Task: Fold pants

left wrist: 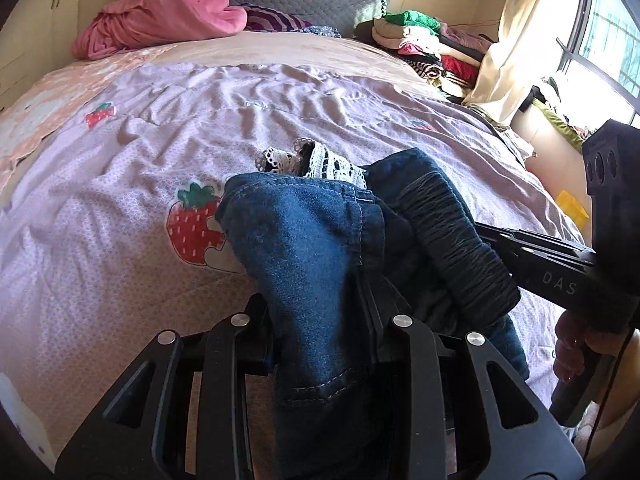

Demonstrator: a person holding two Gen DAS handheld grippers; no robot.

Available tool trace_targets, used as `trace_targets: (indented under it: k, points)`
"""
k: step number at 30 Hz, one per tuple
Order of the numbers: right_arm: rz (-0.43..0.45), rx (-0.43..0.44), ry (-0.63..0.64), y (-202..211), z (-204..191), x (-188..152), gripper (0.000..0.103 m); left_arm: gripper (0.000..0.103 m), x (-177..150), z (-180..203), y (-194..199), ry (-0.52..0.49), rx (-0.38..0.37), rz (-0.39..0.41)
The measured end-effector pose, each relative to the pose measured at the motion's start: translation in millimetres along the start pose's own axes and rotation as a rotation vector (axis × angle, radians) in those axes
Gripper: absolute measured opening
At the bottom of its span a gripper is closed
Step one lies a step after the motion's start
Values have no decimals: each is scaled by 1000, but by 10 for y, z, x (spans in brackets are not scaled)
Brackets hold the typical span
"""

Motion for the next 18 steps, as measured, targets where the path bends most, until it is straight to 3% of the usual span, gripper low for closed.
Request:
trace_targets:
  k: [8, 12, 18]
  points:
    - [-44, -28, -49, -94, 139, -125, 16, 37, -106, -93, -78, 19, 12, -17]
    - [-62, -72, -87, -111, 256, -188, 40, 41, -131, -112, -80, 27, 17, -22]
    - [-68, -78, -116, -82, 313, -272, 46, 48, -163, -131, -68, 35, 23, -27]
Point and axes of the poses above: each gripper's, at about its wrist camera, not at the fingertips, and y roughly against the way its jaws point, z to its right, x to its top, the point moved 8 cm from there along -y, roughly the way its jaws point
